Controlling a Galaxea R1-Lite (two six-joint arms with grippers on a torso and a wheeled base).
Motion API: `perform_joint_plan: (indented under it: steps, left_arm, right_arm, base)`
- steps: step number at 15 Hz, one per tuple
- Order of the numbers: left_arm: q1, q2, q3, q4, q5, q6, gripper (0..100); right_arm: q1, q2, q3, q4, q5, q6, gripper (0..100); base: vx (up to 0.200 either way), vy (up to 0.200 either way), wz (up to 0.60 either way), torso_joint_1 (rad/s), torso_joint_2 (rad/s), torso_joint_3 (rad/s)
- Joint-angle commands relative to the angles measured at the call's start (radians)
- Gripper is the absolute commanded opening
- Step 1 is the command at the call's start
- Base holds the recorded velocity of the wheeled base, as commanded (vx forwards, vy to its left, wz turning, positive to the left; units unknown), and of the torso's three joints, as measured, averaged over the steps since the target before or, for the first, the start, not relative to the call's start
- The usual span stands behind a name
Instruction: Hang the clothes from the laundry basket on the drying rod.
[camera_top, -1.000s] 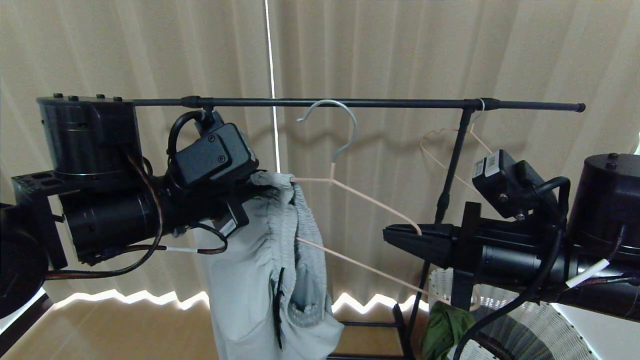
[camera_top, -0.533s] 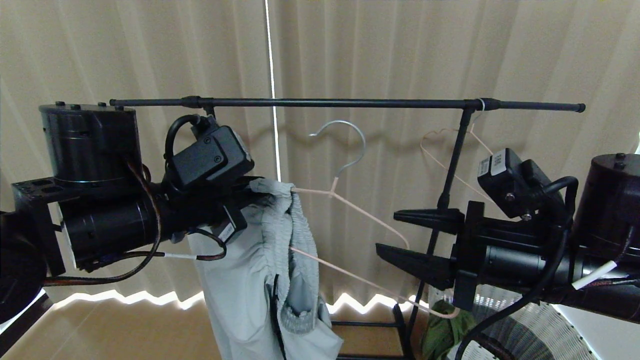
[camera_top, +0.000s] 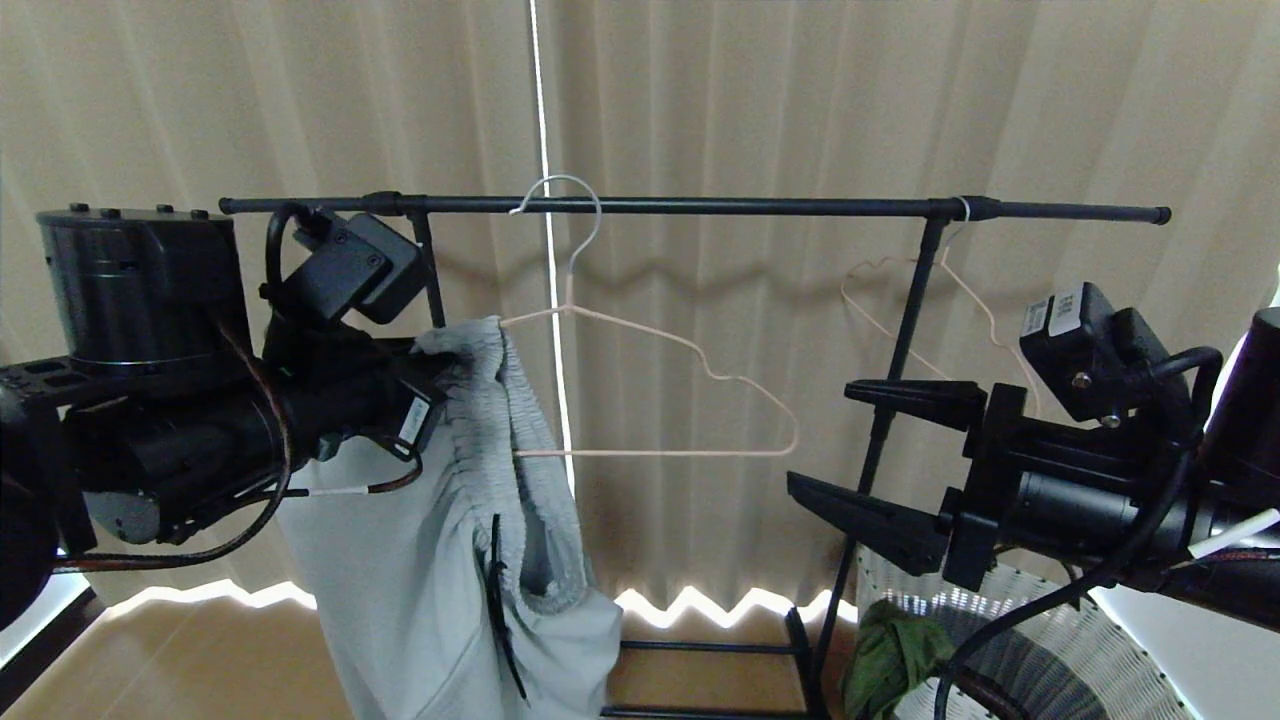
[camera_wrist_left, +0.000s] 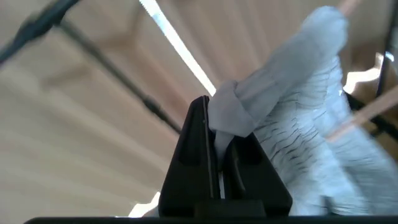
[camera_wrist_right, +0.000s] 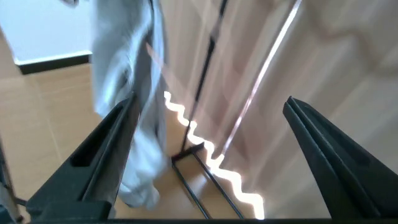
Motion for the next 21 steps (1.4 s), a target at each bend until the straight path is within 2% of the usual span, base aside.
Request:
perform_joint_plan:
  steps: [1, 4, 6, 9, 11, 12, 14, 19, 21]
  left_arm:
    - [0.000, -0.004, -0.004, -0.001, 0.013, -0.027, 0]
    - [0.000, -0.016, -0.005, -0.002, 0.013, -0.096, 0]
    - [0.000, -0.027, -0.005, -0.001, 0.013, -0.111, 0]
    - [-0.006, -0.073, -0.024, 0.065, 0.018, -0.159, 0]
    - [-0.051, -0.065, -0.039, 0.067, 0.023, -0.257, 0]
    - [-0.095, -0.056, -0.065, 0.067, 0.065, -0.326, 0]
    - [-0.127, -0.052, -0.094, 0.064, 0.107, -0.352, 0]
    - [-0.192, -0.038, -0.129, 0.049, 0.107, -0.427, 0]
    - [-0.209, -0.036, -0.129, 0.036, 0.107, -0.429, 0]
  right_arm:
    - [-0.008, 0.000, 0.009, 0.001, -0.006, -0.001, 100]
    - [-0.008, 0.017, 0.032, 0.001, -0.025, -0.001, 100]
    - [-0.008, 0.023, 0.035, -0.001, -0.029, -0.001, 100]
    - [0.029, 0.071, 0.030, -0.002, -0.042, 0.004, 100]
    - [0.058, 0.109, 0.024, -0.025, -0.046, 0.009, 100]
    - [0.077, 0.138, 0.025, -0.075, -0.048, 0.015, 100]
    - [0.115, 0.158, 0.024, -0.107, -0.057, 0.036, 100]
    - [0.189, 0.197, -0.011, -0.116, -0.060, 0.076, 100]
    - [0.190, 0.220, -0.018, -0.121, -0.060, 0.078, 100]
  base:
    - [0.000, 0.000, 0.00, 0.000, 0.00, 0.000]
    - [0.000, 0.000, 0.00, 0.000, 0.00, 0.000]
    - [0.000, 0.000, 0.00, 0.000, 0.00, 0.000]
    - [0.000, 0.000, 0.00, 0.000, 0.00, 0.000]
    - [0.000, 0.000, 0.00, 0.000, 0.00, 0.000]
    - [0.000, 0.000, 0.00, 0.000, 0.00, 0.000]
    - [0.000, 0.000, 0.00, 0.000, 0.00, 0.000]
    - [0.000, 0.000, 0.00, 0.000, 0.00, 0.000]
    - [0.000, 0.000, 0.00, 0.000, 0.00, 0.000]
